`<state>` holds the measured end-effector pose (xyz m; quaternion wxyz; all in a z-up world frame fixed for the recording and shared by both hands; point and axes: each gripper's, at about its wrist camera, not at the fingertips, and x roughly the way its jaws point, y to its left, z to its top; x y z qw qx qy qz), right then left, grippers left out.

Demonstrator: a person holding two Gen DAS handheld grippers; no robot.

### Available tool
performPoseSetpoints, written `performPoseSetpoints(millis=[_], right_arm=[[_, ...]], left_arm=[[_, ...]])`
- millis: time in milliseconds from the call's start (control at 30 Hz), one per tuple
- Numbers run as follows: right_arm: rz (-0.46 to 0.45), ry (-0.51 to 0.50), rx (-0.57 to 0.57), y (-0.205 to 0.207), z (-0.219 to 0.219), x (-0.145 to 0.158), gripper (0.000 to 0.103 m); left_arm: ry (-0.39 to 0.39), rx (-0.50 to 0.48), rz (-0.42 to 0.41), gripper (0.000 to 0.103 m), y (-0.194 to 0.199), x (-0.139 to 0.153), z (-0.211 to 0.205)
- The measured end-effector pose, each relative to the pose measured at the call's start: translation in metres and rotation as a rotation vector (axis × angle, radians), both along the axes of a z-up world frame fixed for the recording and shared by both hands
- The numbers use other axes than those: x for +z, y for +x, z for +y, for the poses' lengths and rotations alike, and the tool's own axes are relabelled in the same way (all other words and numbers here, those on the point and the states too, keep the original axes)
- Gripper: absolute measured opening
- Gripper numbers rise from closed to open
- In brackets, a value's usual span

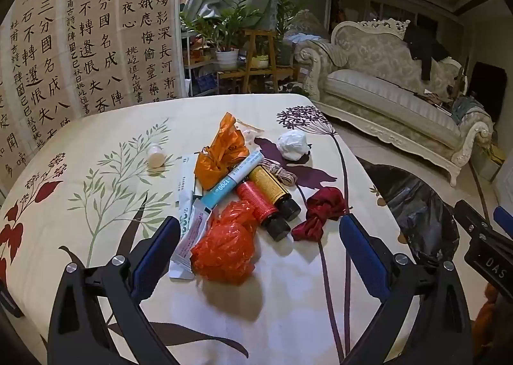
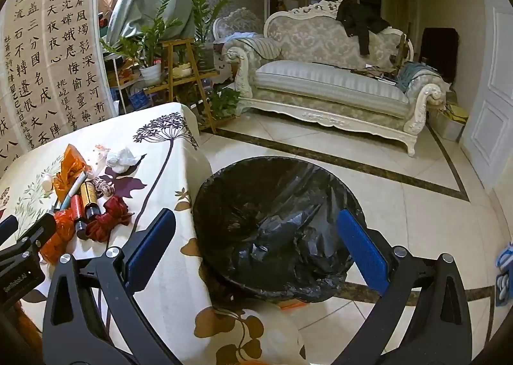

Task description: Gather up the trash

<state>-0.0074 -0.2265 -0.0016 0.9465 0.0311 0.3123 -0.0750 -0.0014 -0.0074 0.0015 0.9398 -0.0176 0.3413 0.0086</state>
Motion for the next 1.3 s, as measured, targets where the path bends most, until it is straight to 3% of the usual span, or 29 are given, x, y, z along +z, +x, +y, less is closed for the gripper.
performPoseSetpoints(millis=[1300], right_arm=[[0.006, -0.005, -0.009, -0.0027, -0.0091, -0.0036, 0.099]], left_arm=[[0.009, -0.009, 0.007, 0.097, 0.0025, -0.0004, -0.0067]])
